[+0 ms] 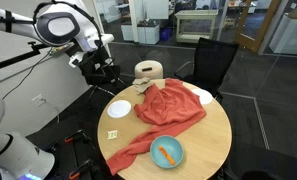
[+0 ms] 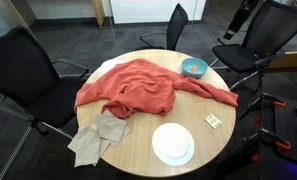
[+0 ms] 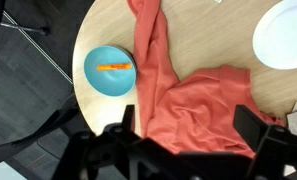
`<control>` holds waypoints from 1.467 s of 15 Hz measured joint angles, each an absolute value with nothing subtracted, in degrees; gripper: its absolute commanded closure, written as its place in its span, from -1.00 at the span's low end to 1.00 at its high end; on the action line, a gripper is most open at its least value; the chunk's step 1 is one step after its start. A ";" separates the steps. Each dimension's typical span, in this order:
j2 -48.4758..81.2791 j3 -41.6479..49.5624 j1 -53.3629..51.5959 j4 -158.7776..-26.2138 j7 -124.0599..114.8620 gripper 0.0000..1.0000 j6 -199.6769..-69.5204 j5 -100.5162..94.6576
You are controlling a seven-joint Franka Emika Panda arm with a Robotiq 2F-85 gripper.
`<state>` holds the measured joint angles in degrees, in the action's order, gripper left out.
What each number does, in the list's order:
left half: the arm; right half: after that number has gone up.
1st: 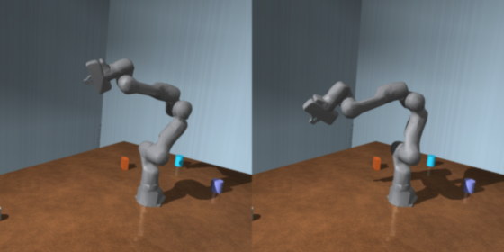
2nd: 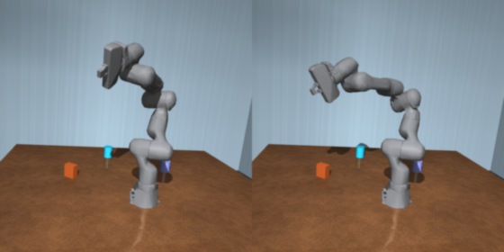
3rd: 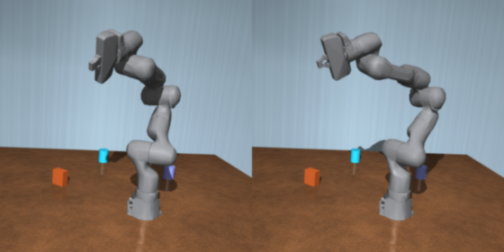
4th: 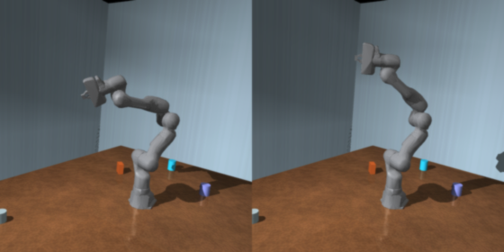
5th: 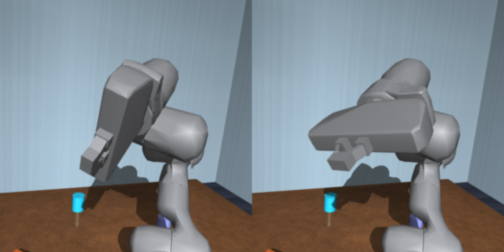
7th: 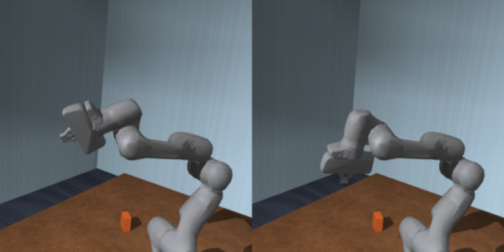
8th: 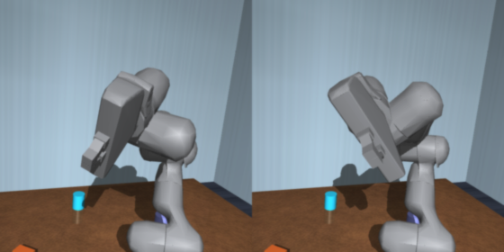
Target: Pick up the pen from the bowl and place it on the table
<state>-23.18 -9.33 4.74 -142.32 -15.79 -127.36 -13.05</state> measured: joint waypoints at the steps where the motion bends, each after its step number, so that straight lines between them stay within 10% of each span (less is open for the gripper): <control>1: -23.18 -9.33 4.74 -142.32 -15.79 -1.00 -127.36 -13.05; 22: -14.69 0.27 10.72 -141.11 -30.42 -1.00 -142.13 -9.01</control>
<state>-14.69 0.27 10.72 -141.11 -30.42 -142.13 -9.01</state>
